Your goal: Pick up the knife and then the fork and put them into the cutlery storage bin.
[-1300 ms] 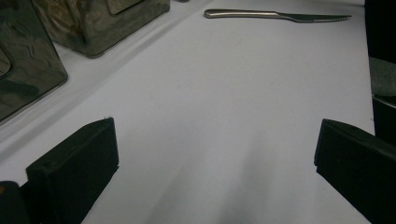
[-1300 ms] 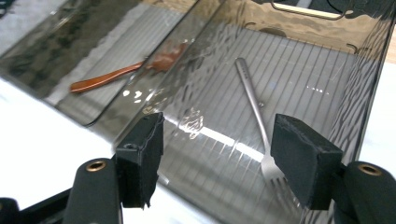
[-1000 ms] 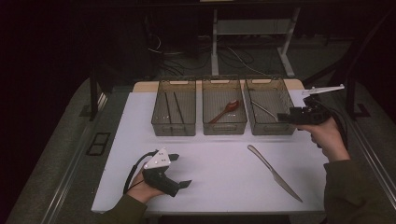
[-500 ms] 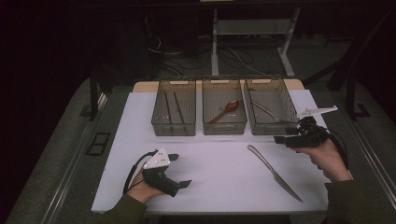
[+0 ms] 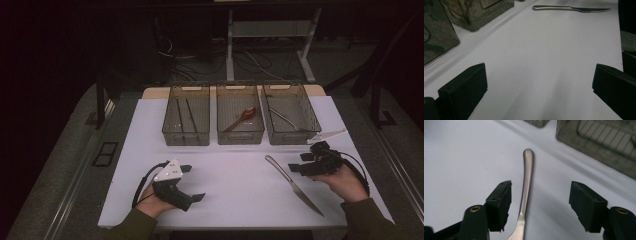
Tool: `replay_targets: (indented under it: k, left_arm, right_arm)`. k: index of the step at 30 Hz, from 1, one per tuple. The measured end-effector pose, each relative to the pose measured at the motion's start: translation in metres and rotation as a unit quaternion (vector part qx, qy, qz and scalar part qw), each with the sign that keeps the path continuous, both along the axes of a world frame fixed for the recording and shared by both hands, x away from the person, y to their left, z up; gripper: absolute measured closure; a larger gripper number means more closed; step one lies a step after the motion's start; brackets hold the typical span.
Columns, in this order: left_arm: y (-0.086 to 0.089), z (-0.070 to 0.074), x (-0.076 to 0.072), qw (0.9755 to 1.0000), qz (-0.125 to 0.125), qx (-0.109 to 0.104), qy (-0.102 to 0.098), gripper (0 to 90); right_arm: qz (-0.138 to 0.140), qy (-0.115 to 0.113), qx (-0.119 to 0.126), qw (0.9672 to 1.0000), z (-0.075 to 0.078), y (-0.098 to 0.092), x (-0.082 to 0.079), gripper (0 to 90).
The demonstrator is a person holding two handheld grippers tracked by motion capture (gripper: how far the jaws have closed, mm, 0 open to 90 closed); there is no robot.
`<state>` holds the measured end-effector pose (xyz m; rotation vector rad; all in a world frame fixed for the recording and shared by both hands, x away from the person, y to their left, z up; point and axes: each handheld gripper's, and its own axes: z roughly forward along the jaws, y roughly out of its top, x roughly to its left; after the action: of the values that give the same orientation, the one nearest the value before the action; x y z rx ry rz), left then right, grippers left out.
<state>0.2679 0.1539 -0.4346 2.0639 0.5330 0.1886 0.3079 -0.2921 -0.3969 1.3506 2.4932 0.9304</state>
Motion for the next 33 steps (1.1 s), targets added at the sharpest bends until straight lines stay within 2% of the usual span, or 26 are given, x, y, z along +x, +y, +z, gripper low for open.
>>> replay_targets:
  k: [3,6,10,15,19,27,33]
  left_arm:
    - [0.001,0.0,0.0,1.0,0.001,0.001,-0.001,0.0]
    - [0.001,0.0,0.0,1.0,0.002,-0.002,-0.002,0.0]
    - [0.0,0.0,0.0,1.0,0.0,0.001,-0.002,0.0]
    - [0.0,0.0,0.0,1.0,-0.001,0.003,-0.002,0.0]
    - [0.0,0.0,0.0,1.0,-0.001,0.002,-0.003,0.0]
    - [0.0,0.0,0.0,1.0,-0.001,0.003,-0.002,0.0]
    - [-0.001,0.0,0.0,1.0,-0.002,0.002,-0.002,0.0]
  right_arm:
    - [0.005,0.007,-0.017,0.9998,-0.004,0.005,-0.002,39.2]
    - [0.006,0.019,-0.02,0.9996,-0.007,0.009,-0.002,43.0]
    - [0.008,0.033,-0.037,0.9987,-0.012,0.015,-0.002,50.6]
    - [0.019,0.061,-0.064,0.9959,-0.02,0.023,0.001,58.0]
    - [0.029,0.074,-0.083,0.9934,-0.025,0.03,0.005,63.1]
    - [0.036,0.091,-0.126,0.9872,-0.027,0.043,0.01,70.5]
    - [0.055,0.108,-0.172,0.9776,-0.024,0.056,0.015,75.4]
